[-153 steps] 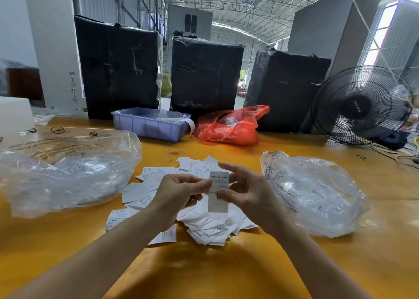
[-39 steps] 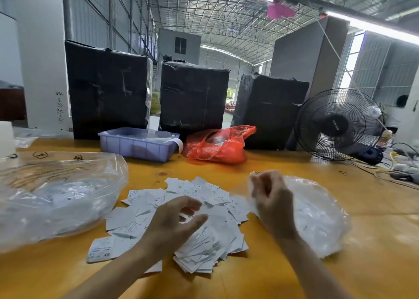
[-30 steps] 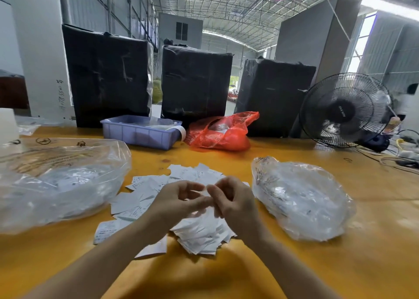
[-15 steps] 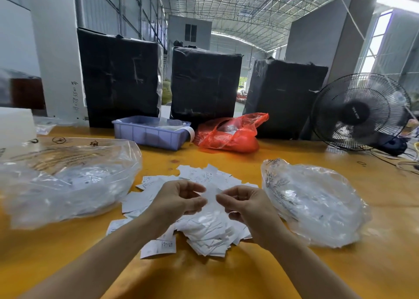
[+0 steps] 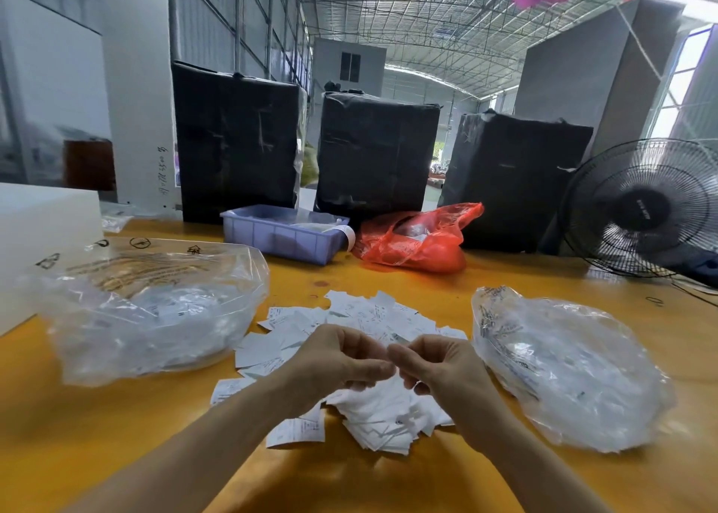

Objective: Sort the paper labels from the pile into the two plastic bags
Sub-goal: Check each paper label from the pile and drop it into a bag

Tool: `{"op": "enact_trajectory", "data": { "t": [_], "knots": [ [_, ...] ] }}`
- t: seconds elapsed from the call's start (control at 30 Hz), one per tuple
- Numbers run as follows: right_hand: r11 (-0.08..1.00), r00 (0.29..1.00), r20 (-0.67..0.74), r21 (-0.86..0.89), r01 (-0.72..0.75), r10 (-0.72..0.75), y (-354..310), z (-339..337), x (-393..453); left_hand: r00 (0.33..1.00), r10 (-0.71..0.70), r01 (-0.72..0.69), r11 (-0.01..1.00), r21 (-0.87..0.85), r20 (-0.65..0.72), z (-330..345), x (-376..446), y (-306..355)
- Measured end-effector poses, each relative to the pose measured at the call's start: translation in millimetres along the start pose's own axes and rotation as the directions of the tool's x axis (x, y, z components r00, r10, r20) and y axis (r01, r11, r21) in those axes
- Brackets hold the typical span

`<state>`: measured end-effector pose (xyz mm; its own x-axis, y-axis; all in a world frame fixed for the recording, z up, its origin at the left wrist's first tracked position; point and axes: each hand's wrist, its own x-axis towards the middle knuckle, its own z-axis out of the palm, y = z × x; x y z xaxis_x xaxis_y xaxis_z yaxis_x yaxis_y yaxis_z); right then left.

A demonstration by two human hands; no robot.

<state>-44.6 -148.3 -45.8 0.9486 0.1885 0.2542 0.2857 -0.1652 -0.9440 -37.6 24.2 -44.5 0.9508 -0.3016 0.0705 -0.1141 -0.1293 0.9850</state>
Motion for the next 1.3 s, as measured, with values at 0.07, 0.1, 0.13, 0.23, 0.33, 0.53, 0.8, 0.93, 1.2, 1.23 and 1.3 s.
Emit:
{"op": "enact_trajectory", "data": {
  "t": [0.07,0.1,0.13,0.23,0.33,0.53,0.8,0.93,1.2,1.23,1.3],
  "knots": [
    [1.000,1.000,0.005,0.001,-0.011,0.011,0,-1,1,0.999,0.005,-0.005,1.000,0.006,-0.033,-1,0,0],
    [1.000,1.000,0.011,-0.007,-0.015,0.015,0,-2,1,0.999,0.009,-0.009,1.000,0.016,-0.043,-1,1,0],
    [1.000,1.000,0.015,-0.023,-0.010,0.010,1,-2,2,0.999,0.015,-0.013,0.999,0.032,-0.043,-2,1,0],
    [0.995,0.999,0.025,-0.093,0.036,-0.034,2,0,2,0.999,0.031,-0.030,0.998,0.061,-0.012,0,1,0],
    [0.989,0.997,-0.046,-0.135,0.060,-0.067,6,-3,5,0.996,0.072,-0.068,0.994,0.080,-0.043,3,4,-1],
    [0.593,0.991,0.130,-0.796,0.124,-0.034,32,-15,16,0.950,-0.039,-0.001,0.991,-0.131,-0.308,-11,10,-12],
    [0.632,0.986,0.020,-0.765,0.120,-0.163,40,-16,19,0.932,-0.062,-0.031,0.968,-0.250,-0.358,-11,12,-15],
    [0.584,0.931,0.106,-0.752,0.305,-0.350,32,1,14,0.890,-0.072,-0.077,0.950,-0.303,-0.451,-12,14,-14],
    [0.479,0.970,0.213,-0.843,0.243,-0.117,29,36,16,0.846,-0.100,-0.146,0.901,-0.408,-0.524,-19,14,-14],
    [0.504,0.970,0.216,-0.829,0.242,-0.110,28,34,17,0.846,-0.103,-0.144,0.900,-0.410,-0.523,-19,14,-15],
    [0.566,0.967,0.237,-0.787,0.245,-0.090,26,28,17,0.848,-0.110,-0.132,0.904,-0.407,-0.518,-19,15,-16]
  ]
}}
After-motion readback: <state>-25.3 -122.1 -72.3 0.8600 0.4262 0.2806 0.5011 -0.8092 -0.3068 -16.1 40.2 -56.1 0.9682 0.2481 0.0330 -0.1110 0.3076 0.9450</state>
